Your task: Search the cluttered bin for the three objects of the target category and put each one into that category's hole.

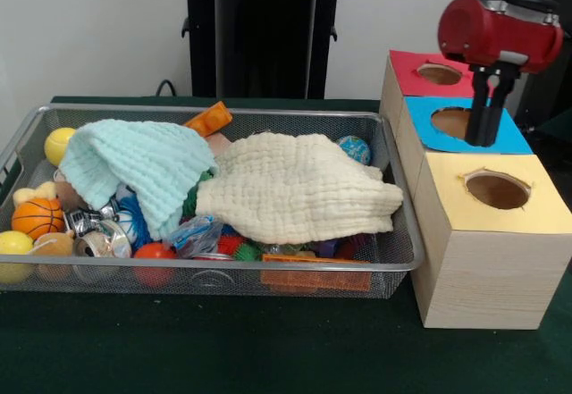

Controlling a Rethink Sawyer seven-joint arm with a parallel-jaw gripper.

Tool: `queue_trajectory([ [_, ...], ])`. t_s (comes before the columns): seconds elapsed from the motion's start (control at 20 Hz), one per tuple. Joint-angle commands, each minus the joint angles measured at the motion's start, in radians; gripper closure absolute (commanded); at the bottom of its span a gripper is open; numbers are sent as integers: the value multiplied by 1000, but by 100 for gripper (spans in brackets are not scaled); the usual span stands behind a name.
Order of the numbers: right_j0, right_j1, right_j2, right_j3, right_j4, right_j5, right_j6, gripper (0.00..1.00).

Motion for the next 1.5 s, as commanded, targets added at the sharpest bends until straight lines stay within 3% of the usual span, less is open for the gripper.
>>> queue_trajectory([
  [0.05, -148, -31, 164, 178, -23, 93, -206, 100],
  [0.35, -290, -6, 260, 196, -73, 83, -300, 100],
  [0.65, -392, 10, 343, 185, -98, 141, -377, 100],
  [0.9, -439, 4, 374, 174, -146, 168, -407, 100],
  [1.25, -541, -43, 418, 201, -216, 239, -533, 100],
  [1.5, -618, -32, 452, 208, -249, 258, -605, 100],
])
